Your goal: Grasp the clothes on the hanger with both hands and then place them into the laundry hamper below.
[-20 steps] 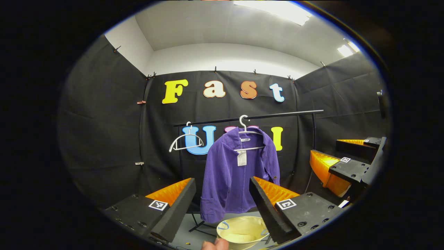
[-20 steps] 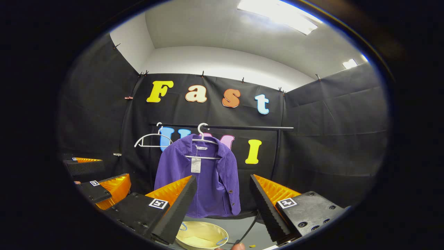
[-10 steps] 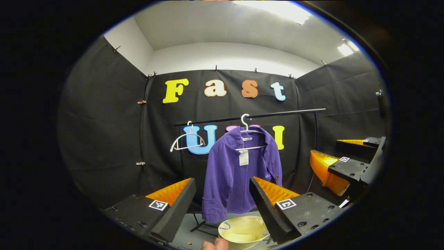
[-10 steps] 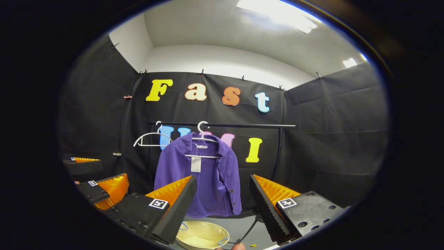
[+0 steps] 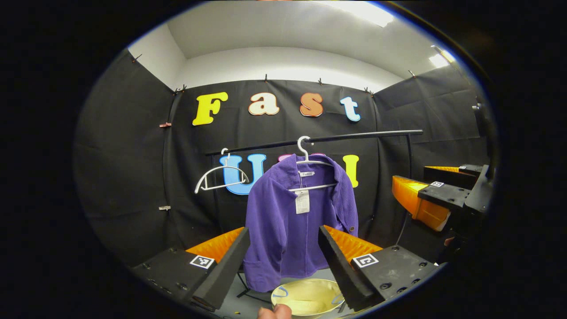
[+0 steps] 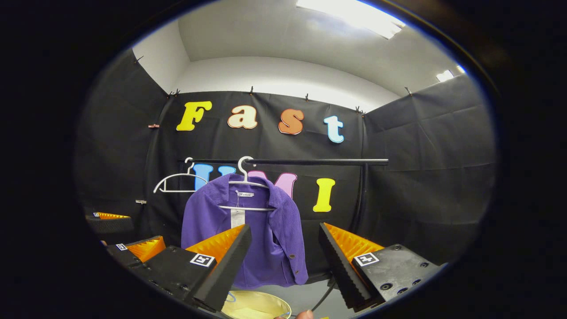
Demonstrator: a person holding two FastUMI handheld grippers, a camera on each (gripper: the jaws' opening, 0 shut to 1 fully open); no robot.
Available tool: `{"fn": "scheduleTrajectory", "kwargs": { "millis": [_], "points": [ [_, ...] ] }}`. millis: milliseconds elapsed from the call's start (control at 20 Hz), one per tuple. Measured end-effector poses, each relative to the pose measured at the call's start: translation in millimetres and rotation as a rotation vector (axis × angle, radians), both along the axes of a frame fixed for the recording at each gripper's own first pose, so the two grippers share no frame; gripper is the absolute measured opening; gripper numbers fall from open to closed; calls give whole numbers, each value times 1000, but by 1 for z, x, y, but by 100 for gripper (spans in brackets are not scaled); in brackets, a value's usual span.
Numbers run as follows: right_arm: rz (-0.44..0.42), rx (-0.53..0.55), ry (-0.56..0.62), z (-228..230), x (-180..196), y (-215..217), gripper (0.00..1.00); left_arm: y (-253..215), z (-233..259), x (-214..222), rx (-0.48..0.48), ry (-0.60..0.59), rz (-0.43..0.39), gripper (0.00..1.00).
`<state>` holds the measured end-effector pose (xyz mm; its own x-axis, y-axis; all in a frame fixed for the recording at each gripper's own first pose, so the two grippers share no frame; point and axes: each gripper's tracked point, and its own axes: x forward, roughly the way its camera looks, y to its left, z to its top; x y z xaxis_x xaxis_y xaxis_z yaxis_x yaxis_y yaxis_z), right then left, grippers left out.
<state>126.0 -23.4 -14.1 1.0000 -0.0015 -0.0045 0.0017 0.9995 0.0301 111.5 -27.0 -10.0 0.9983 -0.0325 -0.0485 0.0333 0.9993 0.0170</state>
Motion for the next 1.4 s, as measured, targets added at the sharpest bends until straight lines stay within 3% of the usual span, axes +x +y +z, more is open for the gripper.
{"fn": "scheduleTrajectory", "kwargs": {
  "millis": [350, 800, 1100, 1400],
  "points": [
    [50, 9, -11, -25, 90, -21, 98, -17, -2, 110, 5, 14, 66, 97],
    [128, 33, 38, -72, 169, -24, 98, -26, -23, 232, 36, 32, 170, 97],
    [169, 43, 57, -93, 199, -21, 97, -5, -28, 272, 85, 21, 292, 96],
    [200, 62, 64, -103, 222, -12, 98, 23, -4, 266, 161, -55, 418, 91]
  ]
}}
